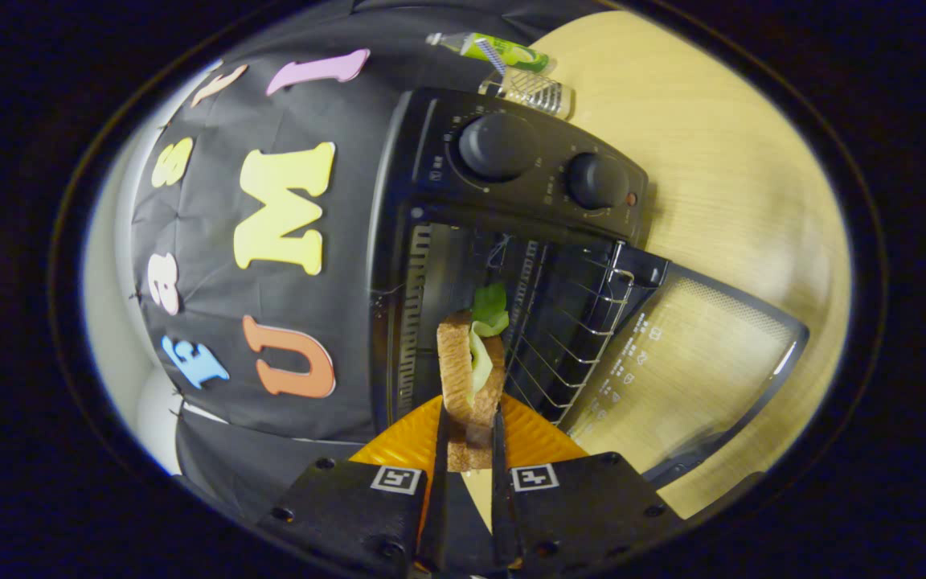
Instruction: Open the toaster oven, put the food inside, and close the toaster oven door.
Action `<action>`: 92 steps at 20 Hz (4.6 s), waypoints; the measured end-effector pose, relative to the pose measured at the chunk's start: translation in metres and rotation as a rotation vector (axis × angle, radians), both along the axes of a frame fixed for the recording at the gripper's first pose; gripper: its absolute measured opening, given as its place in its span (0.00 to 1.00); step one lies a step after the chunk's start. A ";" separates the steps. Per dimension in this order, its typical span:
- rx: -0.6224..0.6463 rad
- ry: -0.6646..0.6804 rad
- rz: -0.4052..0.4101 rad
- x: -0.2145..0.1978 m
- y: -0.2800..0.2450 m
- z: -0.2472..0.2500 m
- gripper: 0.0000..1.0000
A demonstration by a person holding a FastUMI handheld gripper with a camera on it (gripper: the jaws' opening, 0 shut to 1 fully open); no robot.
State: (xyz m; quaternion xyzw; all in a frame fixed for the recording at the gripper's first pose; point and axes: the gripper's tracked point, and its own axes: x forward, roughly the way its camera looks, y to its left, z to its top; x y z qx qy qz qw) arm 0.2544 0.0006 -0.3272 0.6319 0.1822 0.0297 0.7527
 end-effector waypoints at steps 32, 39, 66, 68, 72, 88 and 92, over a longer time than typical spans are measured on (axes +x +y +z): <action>-0.250 0.254 0.063 -0.056 0.047 0.011 0.93; -0.564 0.194 0.273 -0.141 0.064 0.031 1.00; -1.286 0.227 0.456 -0.153 0.002 -0.120 1.00; -1.289 0.239 0.457 -0.148 0.003 -0.127 1.00; -1.304 0.260 0.444 -0.137 0.002 -0.137 1.00; -1.300 0.148 0.341 -0.138 0.017 -0.042 1.00; -1.371 0.038 0.289 -0.125 0.015 0.007 1.00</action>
